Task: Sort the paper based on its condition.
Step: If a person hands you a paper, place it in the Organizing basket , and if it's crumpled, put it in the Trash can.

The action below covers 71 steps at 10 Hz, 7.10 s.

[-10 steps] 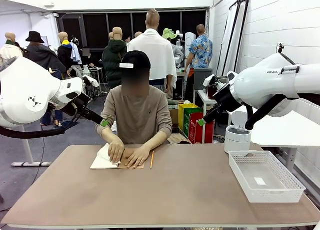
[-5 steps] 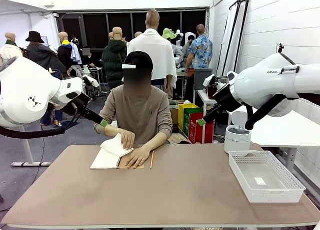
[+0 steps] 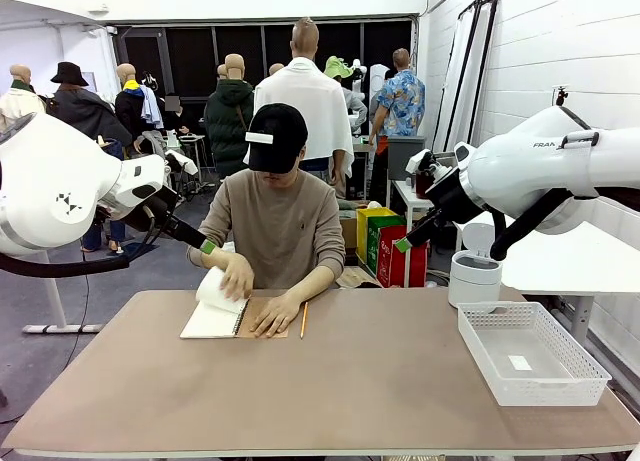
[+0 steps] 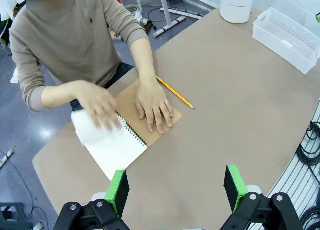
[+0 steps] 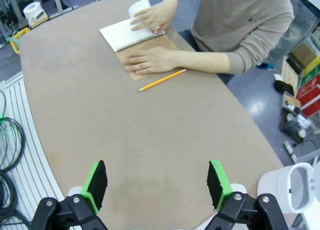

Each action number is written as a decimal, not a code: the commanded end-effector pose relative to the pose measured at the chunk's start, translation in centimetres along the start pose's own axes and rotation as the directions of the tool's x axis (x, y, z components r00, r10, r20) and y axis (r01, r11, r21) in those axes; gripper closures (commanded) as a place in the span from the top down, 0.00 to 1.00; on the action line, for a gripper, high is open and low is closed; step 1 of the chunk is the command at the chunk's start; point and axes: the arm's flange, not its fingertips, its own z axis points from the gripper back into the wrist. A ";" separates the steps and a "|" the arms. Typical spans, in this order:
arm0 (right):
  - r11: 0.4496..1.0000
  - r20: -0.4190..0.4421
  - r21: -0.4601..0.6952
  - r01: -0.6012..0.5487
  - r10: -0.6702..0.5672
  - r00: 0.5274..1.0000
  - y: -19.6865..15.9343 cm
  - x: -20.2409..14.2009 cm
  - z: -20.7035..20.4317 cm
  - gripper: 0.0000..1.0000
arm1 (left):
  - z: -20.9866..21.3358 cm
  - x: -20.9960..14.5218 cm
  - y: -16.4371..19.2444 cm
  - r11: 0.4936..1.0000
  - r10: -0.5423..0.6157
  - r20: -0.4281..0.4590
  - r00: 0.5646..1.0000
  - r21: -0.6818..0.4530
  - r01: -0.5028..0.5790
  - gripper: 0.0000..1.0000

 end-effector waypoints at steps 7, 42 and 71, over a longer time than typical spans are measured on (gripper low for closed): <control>1.000 0.008 0.015 0.005 -0.005 1.000 -0.1 -0.1 -0.1 1.00 | 0.0 0.0 0.0 1.000 0.001 0.000 1.000 -0.007 -0.001 1.00; 1.000 0.008 0.015 0.005 -0.005 1.000 -0.1 -0.1 -0.1 1.00 | 0.0 0.0 0.0 1.000 0.001 0.000 1.000 -0.007 -0.001 1.00; 0.801 -0.109 0.124 0.585 -0.575 0.811 -7.3 -1.5 -3.3 1.00 | 0.0 0.0 0.0 1.000 0.001 0.000 1.000 -0.007 -0.001 1.00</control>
